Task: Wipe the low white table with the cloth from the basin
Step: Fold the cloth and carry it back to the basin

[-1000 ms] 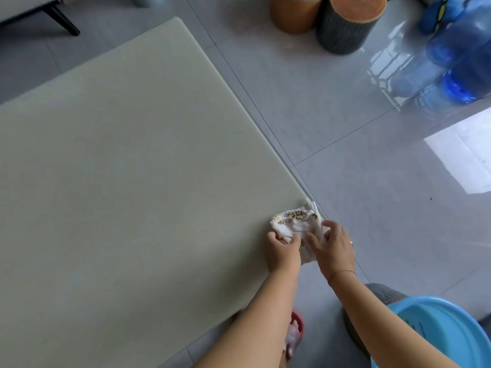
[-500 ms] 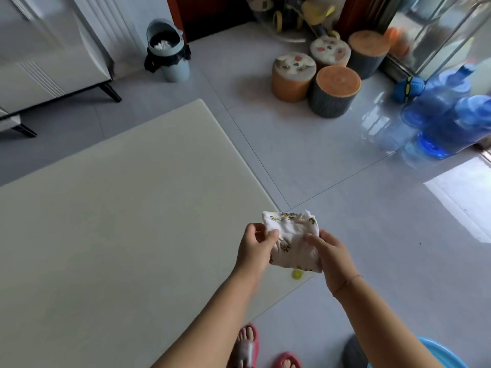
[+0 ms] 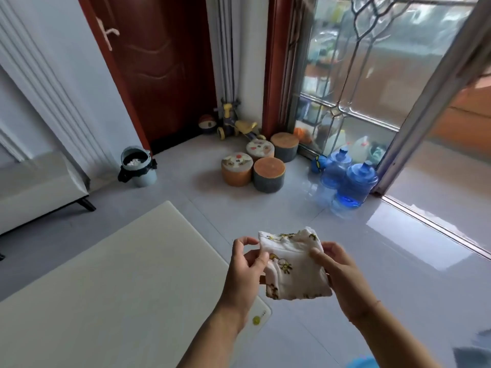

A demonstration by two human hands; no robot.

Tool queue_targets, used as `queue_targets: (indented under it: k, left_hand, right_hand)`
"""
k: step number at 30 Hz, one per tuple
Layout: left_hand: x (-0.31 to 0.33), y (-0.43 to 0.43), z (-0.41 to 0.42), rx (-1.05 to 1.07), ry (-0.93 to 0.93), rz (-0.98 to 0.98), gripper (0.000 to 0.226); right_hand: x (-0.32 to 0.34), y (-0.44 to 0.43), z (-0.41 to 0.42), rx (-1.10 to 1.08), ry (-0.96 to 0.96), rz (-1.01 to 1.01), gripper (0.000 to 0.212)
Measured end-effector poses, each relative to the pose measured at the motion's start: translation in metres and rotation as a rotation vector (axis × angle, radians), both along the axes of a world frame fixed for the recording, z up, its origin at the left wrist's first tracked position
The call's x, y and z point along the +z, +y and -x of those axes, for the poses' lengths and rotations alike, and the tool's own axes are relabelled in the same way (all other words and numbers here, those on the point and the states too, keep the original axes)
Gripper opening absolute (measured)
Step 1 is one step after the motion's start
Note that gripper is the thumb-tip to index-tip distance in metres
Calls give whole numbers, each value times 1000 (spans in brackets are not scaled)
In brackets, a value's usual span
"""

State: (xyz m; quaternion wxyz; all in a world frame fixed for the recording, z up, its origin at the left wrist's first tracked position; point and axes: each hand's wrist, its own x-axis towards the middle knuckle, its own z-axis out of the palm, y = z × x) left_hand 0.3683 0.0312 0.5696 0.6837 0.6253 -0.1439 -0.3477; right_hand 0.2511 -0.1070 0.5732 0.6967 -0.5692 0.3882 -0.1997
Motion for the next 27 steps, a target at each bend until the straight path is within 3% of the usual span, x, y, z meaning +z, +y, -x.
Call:
queue_targets:
  k: [12, 21, 27]
  left_hand:
    - [72, -53, 145, -641, -73, 59, 20]
    - [63, -72, 235, -1048, -65, 29, 17]
    - [29, -73, 300, -1209, -77, -60, 23]
  right_hand:
    - [70, 26, 212, -445, -34, 13, 22]
    - [53, 74, 311, -811, -20, 26, 19]
    - [16, 96, 373, -964, 16, -33, 14]
